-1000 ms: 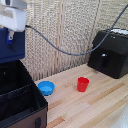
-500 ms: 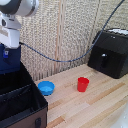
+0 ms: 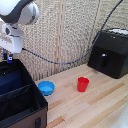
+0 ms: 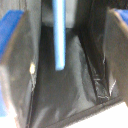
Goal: Discover the targeted book and set your gripper to the appropriate amplitude. Smoothly guide your gripper in the direction of the book and snatch it firmly. Search for the back section of the caddy. Move the held book towards the back section and lightly deposit it inside.
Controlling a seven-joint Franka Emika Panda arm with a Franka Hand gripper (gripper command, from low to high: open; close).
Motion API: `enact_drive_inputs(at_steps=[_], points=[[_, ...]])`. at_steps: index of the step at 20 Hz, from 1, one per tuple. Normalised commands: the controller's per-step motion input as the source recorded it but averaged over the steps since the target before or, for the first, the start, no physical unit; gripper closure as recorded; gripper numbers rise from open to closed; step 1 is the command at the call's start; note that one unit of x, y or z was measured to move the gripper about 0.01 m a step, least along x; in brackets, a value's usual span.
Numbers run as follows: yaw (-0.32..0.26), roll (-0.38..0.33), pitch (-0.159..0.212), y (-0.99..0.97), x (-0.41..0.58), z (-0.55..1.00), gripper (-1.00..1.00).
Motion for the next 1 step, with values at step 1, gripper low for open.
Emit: enact_drive_inputs(at_steps=[1], points=[[0.0,-0.33,0.035,-0.22,0.077,0.2,-1.0]])
